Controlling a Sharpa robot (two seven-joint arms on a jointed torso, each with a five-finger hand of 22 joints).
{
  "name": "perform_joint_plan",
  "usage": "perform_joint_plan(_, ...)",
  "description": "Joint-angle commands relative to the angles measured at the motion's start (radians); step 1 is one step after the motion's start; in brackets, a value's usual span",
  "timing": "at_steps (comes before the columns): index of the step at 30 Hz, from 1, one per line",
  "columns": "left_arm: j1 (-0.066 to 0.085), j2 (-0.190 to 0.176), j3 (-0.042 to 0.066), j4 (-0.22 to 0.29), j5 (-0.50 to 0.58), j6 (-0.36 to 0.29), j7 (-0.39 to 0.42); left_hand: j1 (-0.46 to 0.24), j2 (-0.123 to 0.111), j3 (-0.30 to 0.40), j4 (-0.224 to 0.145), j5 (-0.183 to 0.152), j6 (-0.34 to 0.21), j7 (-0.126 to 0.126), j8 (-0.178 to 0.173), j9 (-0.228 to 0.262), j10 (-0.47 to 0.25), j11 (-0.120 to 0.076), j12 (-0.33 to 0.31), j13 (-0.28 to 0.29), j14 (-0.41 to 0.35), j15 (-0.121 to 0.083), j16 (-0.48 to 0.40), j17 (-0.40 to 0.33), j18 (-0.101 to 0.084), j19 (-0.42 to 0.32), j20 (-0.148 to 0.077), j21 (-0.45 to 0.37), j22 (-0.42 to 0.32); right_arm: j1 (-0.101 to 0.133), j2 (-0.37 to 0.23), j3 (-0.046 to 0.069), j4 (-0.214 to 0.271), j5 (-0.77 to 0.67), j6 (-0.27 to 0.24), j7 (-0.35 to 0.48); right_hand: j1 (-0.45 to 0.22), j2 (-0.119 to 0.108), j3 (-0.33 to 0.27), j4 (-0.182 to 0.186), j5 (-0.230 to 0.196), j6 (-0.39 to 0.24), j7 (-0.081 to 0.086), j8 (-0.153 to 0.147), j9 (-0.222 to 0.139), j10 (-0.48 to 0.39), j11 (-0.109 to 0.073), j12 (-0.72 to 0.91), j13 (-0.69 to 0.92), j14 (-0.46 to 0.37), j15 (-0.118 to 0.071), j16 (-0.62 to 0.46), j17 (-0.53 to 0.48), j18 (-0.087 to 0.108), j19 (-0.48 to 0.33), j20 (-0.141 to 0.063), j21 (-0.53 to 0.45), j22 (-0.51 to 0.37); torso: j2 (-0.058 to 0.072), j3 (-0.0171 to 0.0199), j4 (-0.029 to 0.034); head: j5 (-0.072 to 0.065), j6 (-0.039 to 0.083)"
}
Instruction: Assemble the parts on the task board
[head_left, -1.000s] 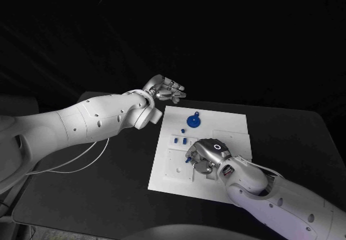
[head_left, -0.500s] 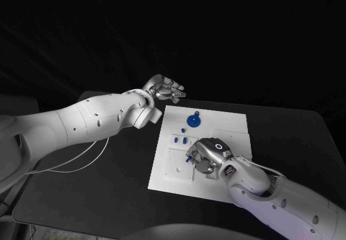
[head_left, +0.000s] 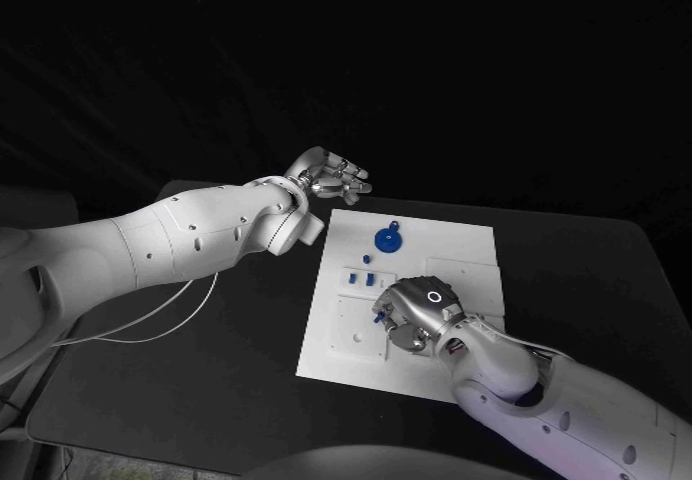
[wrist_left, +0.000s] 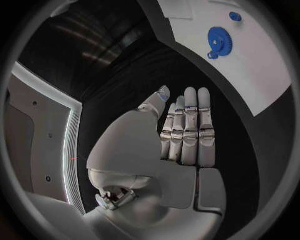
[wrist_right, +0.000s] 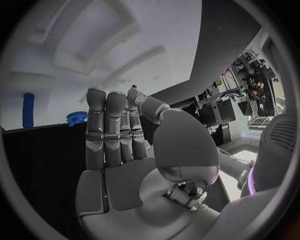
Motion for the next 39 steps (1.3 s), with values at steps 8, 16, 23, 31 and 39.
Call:
perform_joint_plan(8,0.001,0.001,0.001,0.001,0.005,0.016,0.003,-0.008,0.005,0.002,-0.005,0.006,-0.001,0.000,0.000,0.000,-0.008,0.002,-0.003,0.001,-0.003,0.003,-0.004,-0.001,-0.008,-0.006,-0.001,0.000,-0.001,0.011,0.005,-0.027,0.005,-0.102,-0.008,-0.062,0.000,-0.012,0.009,0.000,0.000,0.009,0.002,0.007,-0.001,0.008,0.000,0.000,0.000,-0.002,-0.005,0.005,-0.001,0.012,0.039,-0.009,0.005,0.009,0.000,-0.0009,0.0007,0.003,-0.007)
perform_joint_plan(16,0.001,0.000,0.001,0.001,0.005,0.019,0.002,-0.008,0.005,0.002,-0.005,0.006,-0.001,0.000,0.000,0.000,-0.008,0.002,-0.003,0.001,-0.003,0.003,-0.004,-0.001,-0.008,-0.006,-0.001,0.000,-0.001,0.014,0.009,-0.033,0.001,-0.112,-0.011,-0.079,-0.003,-0.015,0.015,-0.002,0.001,0.011,0.002,0.007,-0.002,0.009,0.000,-0.001,0.000,-0.002,-0.006,0.006,-0.003,0.010,0.040,-0.009,0.016,0.016,0.000,-0.0007,0.0009,0.006,-0.011)
perform_joint_plan(23,0.001,0.000,0.001,0.001,0.005,0.020,0.001,-0.008,0.005,0.002,-0.005,0.006,-0.001,0.000,0.000,0.000,-0.008,0.002,-0.003,0.001,-0.003,0.003,-0.004,-0.001,-0.008,-0.006,-0.001,0.000,-0.001,0.014,0.014,-0.035,-0.006,-0.112,-0.004,-0.084,-0.005,-0.016,0.018,-0.002,0.002,0.011,0.001,0.007,-0.002,0.010,0.000,-0.001,0.000,-0.002,-0.006,0.007,-0.004,0.011,0.040,-0.009,0.016,0.019,0.000,-0.0004,0.0005,0.007,-0.013)
perform_joint_plan(31,0.001,0.000,0.001,0.001,0.005,0.022,0.001,-0.008,0.005,0.002,-0.005,0.006,-0.001,0.000,0.000,0.000,-0.008,0.002,-0.003,0.001,-0.003,0.003,-0.004,-0.001,-0.008,-0.006,-0.001,0.000,-0.001,0.015,0.021,-0.037,-0.014,-0.110,0.003,-0.087,-0.006,-0.016,0.019,-0.002,0.002,0.012,0.001,0.007,-0.002,0.010,0.000,-0.001,0.000,-0.003,-0.006,0.008,-0.005,0.010,0.040,-0.009,0.024,0.022,0.000,-0.0003,0.0005,0.006,-0.013)
perform_joint_plan(39,0.001,0.000,0.001,0.001,0.005,0.022,0.001,-0.008,0.005,0.002,-0.005,0.006,-0.001,0.000,0.000,0.000,-0.008,0.002,-0.003,0.001,-0.003,0.003,-0.004,-0.001,-0.008,-0.006,-0.001,0.000,-0.001,0.015,0.024,-0.039,-0.017,-0.104,0.006,-0.083,-0.006,-0.016,0.019,-0.002,0.002,0.012,0.001,0.007,-0.002,0.010,0.000,-0.001,0.000,-0.003,-0.006,0.008,-0.005,0.010,0.040,-0.009,0.024,0.022,0.000,-0.0002,0.0003,0.006,-0.015)
